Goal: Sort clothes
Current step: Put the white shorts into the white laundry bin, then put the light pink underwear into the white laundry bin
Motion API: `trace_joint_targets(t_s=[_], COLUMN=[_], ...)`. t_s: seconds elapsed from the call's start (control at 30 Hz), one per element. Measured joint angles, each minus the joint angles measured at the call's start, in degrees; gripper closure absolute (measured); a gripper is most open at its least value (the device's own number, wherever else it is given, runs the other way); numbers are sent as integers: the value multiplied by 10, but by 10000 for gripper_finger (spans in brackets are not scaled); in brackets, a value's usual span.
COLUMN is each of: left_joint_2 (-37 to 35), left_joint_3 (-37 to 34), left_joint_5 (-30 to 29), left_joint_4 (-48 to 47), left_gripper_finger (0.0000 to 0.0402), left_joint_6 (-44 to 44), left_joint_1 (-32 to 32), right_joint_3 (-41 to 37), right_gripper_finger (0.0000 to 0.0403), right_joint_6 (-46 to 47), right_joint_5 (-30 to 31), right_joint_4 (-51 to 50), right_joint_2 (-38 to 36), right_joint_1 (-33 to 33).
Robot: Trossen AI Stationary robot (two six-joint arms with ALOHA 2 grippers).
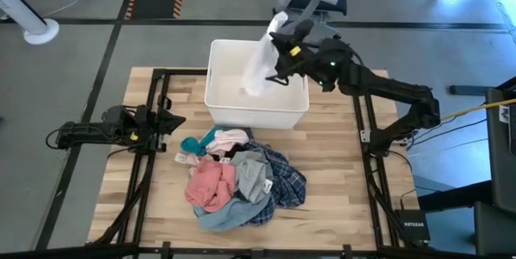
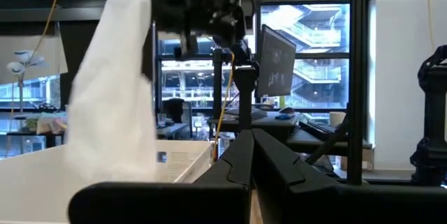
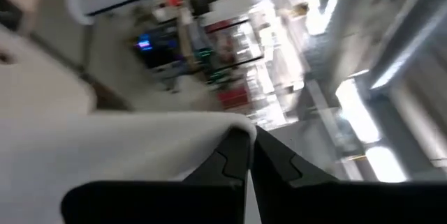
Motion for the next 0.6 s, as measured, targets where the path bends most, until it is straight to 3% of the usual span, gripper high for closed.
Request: trace_joint_targets(t_s=[0.13, 0.3, 0.6], left_joint_2=[0, 0, 0], left_joint_3=[0, 0, 0], left_joint_5=[0, 0, 0], left_joint_4=[0, 0, -3], left_gripper_finger=[402, 402, 402], left_joint_6=[0, 3, 2], left_joint_1=[0, 0, 0], right_joint_3=[-5, -6, -6], right_gripper_finger=[384, 375, 243], right_joint_6=[86, 159, 201], right_joint_5=[-33, -32, -43], right_joint_4=[-76, -155, -245], right_joint_2=[0, 0, 0], right_joint_1=[-13, -11, -11])
